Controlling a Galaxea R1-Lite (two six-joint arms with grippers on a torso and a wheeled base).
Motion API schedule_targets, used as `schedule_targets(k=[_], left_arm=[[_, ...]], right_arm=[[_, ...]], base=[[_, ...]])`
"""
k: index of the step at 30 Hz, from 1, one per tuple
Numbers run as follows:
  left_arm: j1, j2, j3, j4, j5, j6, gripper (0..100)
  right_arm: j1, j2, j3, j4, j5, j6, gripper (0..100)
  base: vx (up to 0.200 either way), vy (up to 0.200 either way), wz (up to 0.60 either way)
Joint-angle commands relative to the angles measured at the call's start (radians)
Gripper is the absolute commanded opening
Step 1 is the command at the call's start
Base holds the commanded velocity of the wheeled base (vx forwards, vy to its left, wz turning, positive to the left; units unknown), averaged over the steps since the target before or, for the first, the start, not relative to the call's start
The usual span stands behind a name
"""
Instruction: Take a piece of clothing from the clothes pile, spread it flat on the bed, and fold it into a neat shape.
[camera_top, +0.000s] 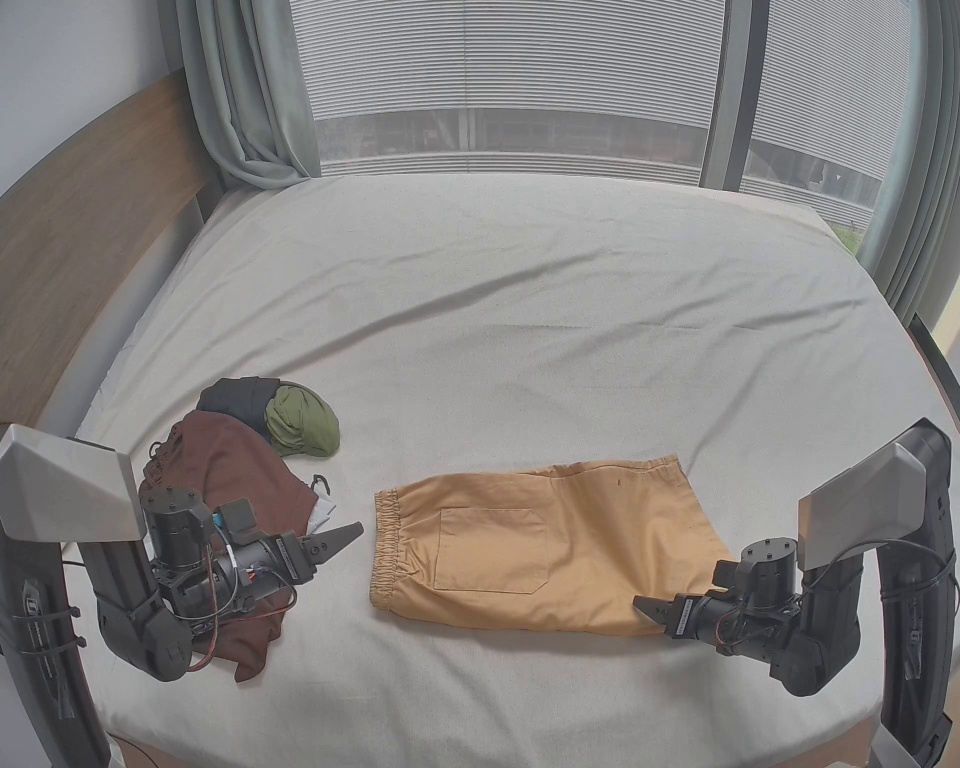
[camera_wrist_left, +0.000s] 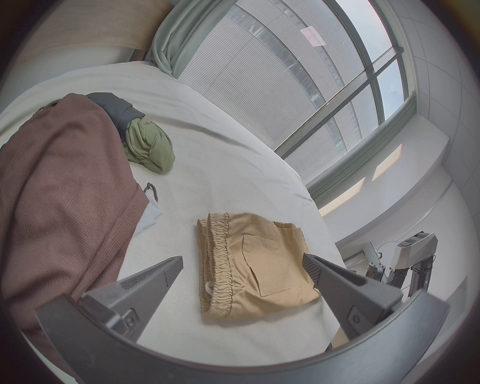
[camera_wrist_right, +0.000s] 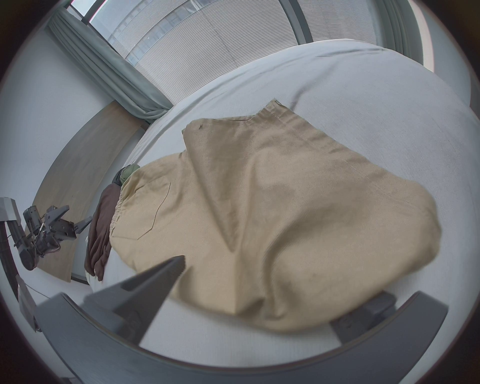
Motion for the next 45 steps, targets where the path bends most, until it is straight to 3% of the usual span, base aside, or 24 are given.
schedule_targets(k=[1,6,10,15,33,45], left_arm=[[-0.007,0.010,0.004,0.000,-0.009,-0.002,100],[-0.021,0.038,0.001,0.000,-0.008,-0.007,100],[-0.050,0.051,-0.001,0.000,-0.008,-0.074,100],[-0.059,0.070,-0.019,0.000,-0.001,-0.143,100],[-0.098,0.243,-0.096,0.000,0.020,-0.142,100],[-0.141,0.303,-0.188,0.001,0.089,-0.148,100]], right_arm=[[0.009,-0.032,0.054,0.000,0.017,-0.004,100],[0.057,-0.084,0.163,0.000,0.129,-0.004,100],[0.098,-0.130,0.197,0.000,0.163,-0.003,100],[0.123,-0.178,0.208,0.000,0.167,0.001,100],[0.088,-0.216,0.160,-0.001,0.169,0.004,100],[0.088,-0.218,0.154,-0.001,0.169,0.005,100]], base=[[0.000,0.000,0.00],[0.000,0.000,0.00],[0.000,0.000,0.00],[0.000,0.000,0.00],[0.000,0.000,0.00],[0.000,0.000,0.00]])
